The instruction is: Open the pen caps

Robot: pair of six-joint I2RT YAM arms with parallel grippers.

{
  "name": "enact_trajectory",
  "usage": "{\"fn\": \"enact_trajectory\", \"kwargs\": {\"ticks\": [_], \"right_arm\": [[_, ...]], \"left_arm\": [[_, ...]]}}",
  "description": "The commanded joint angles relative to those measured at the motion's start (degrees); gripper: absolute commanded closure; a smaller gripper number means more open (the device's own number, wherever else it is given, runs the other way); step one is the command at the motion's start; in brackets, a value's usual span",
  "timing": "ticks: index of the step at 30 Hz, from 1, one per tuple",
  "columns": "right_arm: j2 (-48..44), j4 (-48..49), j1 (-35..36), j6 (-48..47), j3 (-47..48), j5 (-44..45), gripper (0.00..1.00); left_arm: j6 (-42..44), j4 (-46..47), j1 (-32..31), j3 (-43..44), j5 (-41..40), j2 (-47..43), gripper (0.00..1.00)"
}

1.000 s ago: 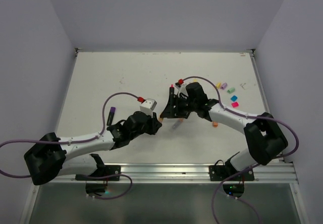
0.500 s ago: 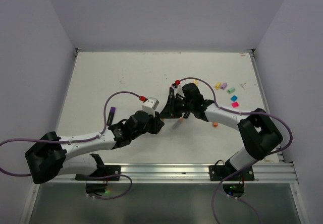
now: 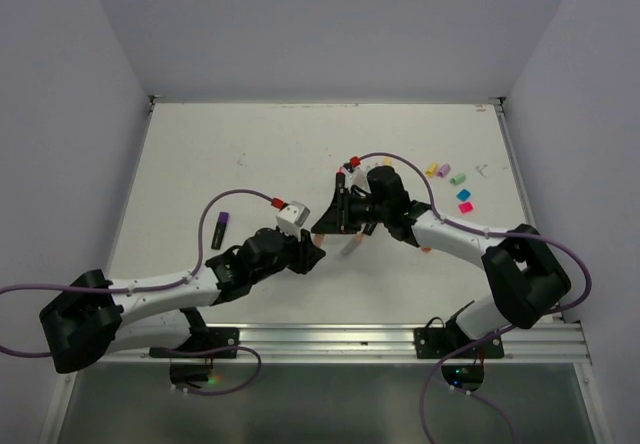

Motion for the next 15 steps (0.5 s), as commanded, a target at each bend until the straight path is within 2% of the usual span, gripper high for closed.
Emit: {"fn": "enact_trajectory", "kwargs": {"ticks": [1, 2, 4, 6, 9, 10, 11, 13, 15], "right_arm": [[-1.4, 6.7, 0.3, 2.1, -0.4, -4.7, 1.00], [-1.4, 7.0, 0.4, 2.2, -0.5, -5.1, 1.00], [-1.5, 7.1, 0.3, 1.9, -0.5, -4.8, 1.00], [-2.6, 5.0, 0.3, 0.3, 0.2, -2.6, 1.00], [-4.9, -4.1, 0.3, -3.4, 1.3, 4.9, 1.00], [-5.7, -5.7, 0.4, -4.4, 1.6, 10.3, 1.00], [-6.3, -7.0, 0.4, -4.9, 1.8, 12.7, 1.00], [-8.5, -9.5, 0.6, -5.5, 1.8, 17.4, 1.00], [-10.2, -9.7, 0.6, -5.3, 0.5, 23.9, 1.00]], "left_arm": [[4.1, 8.6, -0.2, -2.4, 6.3, -4.0, 0.96], [4.6, 10.7, 0.1, -2.9, 8.3, -4.9, 1.00], [4.9, 12.3, 0.7, -4.2, 10.0, -6.8, 1.00], [3.7, 10.5, 0.7, -3.9, 7.5, -7.6, 1.00], [-3.0, -0.4, 0.6, -1.7, -7.1, -7.4, 1.00], [-5.1, -6.5, 0.6, -0.7, -13.4, -6.9, 1.00], [-5.3, -8.2, 0.2, 0.2, -16.8, -6.3, 1.00], [-5.7, -11.3, -4.5, 3.1, -25.6, -4.8, 1.00], [-3.2, -9.9, -6.2, 4.4, -24.0, -2.5, 1.00]]}}
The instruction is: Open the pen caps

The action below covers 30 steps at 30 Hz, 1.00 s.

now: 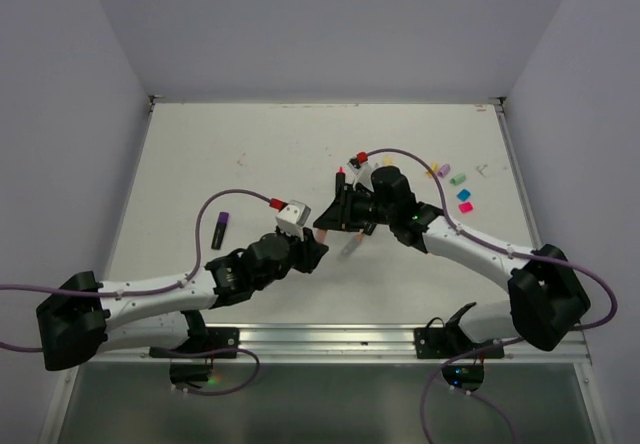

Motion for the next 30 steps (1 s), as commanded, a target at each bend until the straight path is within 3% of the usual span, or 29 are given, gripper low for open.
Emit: {"fn": "enact_trajectory", "kwargs": {"ticks": [1, 7, 9, 14, 17, 21, 26, 30], "right_arm": [[-5.0, -7.7, -1.7, -4.1, -0.2, 18.4, 1.00], [-7.4, -7.1, -9.5, -1.1, -2.1, 22.2, 1.00], [-7.3, -6.5, -15.8, 0.1, -2.8, 17.2, 1.00], [-6.1, 0.8, -22.6, 3.7, -3.3, 4.2, 1.00], [-7.1, -5.3, -22.7, 1.1, -1.4, 6.5, 1.00], [-9.7, -25.0, -22.1, -4.6, -0.2, 15.2, 1.00], [-12.1, -31.8, -22.2, -6.5, -4.5, 23.6, 1.00], [-11.8, -35.0, -22.5, -7.0, -6.8, 24.5, 1.00]], "left_arm": [[0.1, -3.4, -1.8, 2.9, -10.0, 2.5, 1.00], [-1.1, 7.9, -1.8, -1.9, 1.4, 5.2, 1.00], [-1.9, 9.5, -1.7, -4.4, 1.9, 4.8, 1.00], [-1.7, 9.9, -1.8, -6.2, 2.5, 3.1, 1.00], [-0.6, 8.8, -1.8, -5.0, 2.0, 3.5, 1.00], [1.1, 2.9, -1.8, 1.2, 4.2, 10.3, 1.00], [-1.9, 7.7, -1.8, 0.8, 4.4, 15.4, 1.00], [-2.1, 7.6, -1.7, 2.7, 4.4, 18.5, 1.00]]}}
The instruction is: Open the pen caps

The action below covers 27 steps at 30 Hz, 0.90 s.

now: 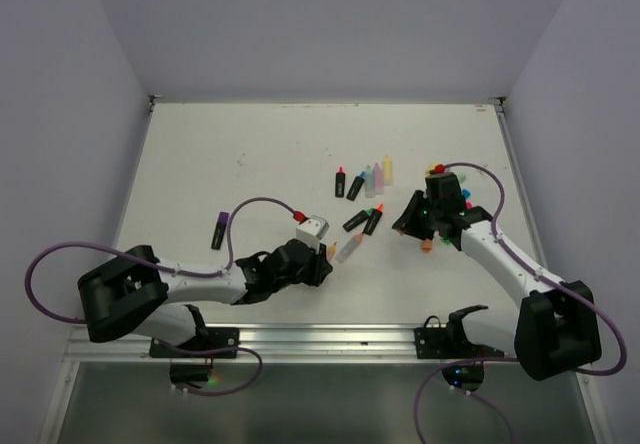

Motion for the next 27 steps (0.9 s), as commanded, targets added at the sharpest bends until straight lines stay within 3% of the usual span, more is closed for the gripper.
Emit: {"fn": "enact_trajectory", "kwargs": {"ticks": [1, 7, 14, 16, 19, 22, 27], "right_arm": [[-0.7, -6.6, -0.2, -1.8, -1.9, 4.2, 1.00], [-1.0, -8.9, -0.3, -2.1, -3.2, 9.0, 1.00], [2.5, -8.6, -0.3, -3.6, -3.2, 11.8, 0.91], [3.9, -7.4, -0.3, -3.7, -3.7, 11.0, 0.87], [5.0, -6.4, -0.3, -3.9, -4.1, 10.2, 0.82], [5.4, -5.6, -0.4, -4.3, -4.5, 10.1, 0.74], [4.5, -5.8, -0.3, -5.6, -4.3, 11.5, 0.57]], "left_arm": [[-0.9, 1.3, 0.0, 3.2, 0.2, 2.0, 1.00], [-2.4, 2.2, 0.0, 3.3, 0.7, 5.8, 1.00], [-3.2, 2.5, 0.1, 2.8, 0.6, 8.8, 0.90], [-3.2, 1.7, 0.2, 3.3, -0.2, 9.3, 0.84], [-3.3, 0.4, 0.1, 4.2, -1.0, 9.8, 0.67], [-2.9, -1.4, 0.1, 5.3, -2.1, 9.7, 0.55], [-1.8, -3.8, 0.6, 5.5, -4.6, 6.7, 0.45]]}}
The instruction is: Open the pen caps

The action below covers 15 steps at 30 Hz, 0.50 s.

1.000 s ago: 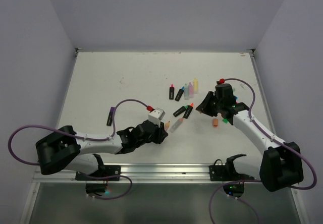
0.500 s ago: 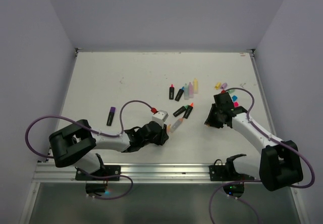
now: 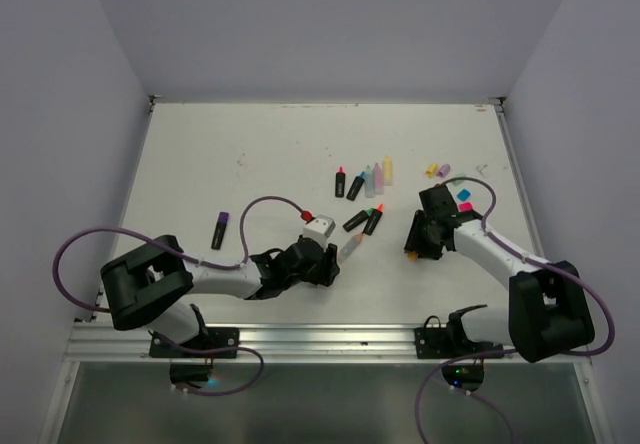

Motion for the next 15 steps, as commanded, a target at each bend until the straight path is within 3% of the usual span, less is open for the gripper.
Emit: {"fn": "enact_trajectory", "kwargs": {"ticks": [1, 3, 8, 12, 13, 15], "right_arm": [[-1.2, 1.4, -0.2, -1.6, 0.2, 2.4, 0.55], [-2.5, 1.2, -0.2, -2.1, 0.3, 2.7, 0.49], [-4.7, 0.1, -0.1, -4.0, 2.0, 4.2, 0.46], [-7.7, 0.0, 0.4, -6.1, 3.5, 1.2, 0.46], [-7.9, 0.2, 0.5, -6.5, 3.8, 0.1, 0.46], [-8.4, 1.1, 0.8, -7.0, 4.4, -2.3, 0.46]], "left_arm": [[1.2, -3.5, 0.7, 1.1, -3.9, -4.3, 0.43], [1.8, -6.3, 1.9, 0.8, -5.8, -7.1, 0.39], [1.2, -20.5, 7.8, 2.1, -12.0, -17.0, 0.26], [-1.7, -33.6, 18.9, 2.0, -19.2, -22.2, 0.13], [-1.9, -35.0, 20.2, 2.1, -19.7, -23.4, 0.06], [-2.6, -37.1, 24.3, 2.0, -19.5, -24.0, 0.02]]}}
